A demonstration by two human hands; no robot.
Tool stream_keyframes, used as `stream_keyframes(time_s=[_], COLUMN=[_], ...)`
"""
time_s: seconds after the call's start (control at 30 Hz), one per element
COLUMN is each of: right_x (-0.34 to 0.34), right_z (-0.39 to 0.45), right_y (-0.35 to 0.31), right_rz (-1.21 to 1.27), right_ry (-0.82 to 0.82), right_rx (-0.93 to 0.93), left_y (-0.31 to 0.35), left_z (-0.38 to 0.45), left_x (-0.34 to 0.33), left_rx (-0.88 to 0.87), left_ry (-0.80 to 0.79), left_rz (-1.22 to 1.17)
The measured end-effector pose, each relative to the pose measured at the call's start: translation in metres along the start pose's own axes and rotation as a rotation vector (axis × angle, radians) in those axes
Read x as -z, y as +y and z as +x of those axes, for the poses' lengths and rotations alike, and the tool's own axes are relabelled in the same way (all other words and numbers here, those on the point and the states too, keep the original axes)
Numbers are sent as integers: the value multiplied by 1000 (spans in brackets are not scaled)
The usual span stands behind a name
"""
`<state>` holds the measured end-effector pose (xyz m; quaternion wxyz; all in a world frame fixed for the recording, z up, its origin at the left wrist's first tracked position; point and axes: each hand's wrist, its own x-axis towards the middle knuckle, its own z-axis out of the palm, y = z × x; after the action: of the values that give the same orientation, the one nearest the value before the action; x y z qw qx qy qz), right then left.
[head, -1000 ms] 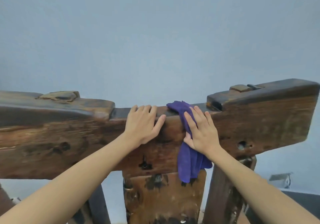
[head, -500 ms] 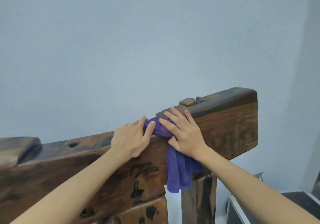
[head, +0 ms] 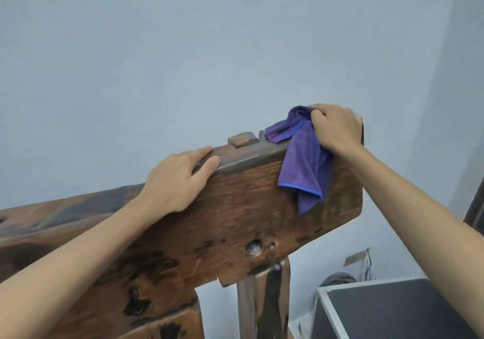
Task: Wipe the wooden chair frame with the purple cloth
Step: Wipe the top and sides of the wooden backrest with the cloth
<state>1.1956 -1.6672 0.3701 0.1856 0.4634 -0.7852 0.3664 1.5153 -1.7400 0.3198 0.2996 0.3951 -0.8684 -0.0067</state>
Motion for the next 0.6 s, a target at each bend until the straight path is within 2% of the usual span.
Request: stream_keyframes(time_s=[0.1,0.17,0.33,0.43,0.5,0.6], right_x=[14,16,4,0,-3,-18], right_z=[26,39,58,52,40,13], right_y=[19,25,43,49,49,53], right_rz=[121,223,583,701,746,754], right_ry=[-157,-165,22,115,183,347], right_rx=[-144,-224,-425,-489,-469,-300], left_y=[1,-1,0,1,2,2], left_z=[1,0,0,0,-1,-1], left_x=[0,-1,-3,-4,-5,-5], left_rx=[26,38,71,76,84,111], left_ry=[-35,-46,-27,-24,-19,-38], left_rz=[-41,-62,-65,-69,-74,-92])
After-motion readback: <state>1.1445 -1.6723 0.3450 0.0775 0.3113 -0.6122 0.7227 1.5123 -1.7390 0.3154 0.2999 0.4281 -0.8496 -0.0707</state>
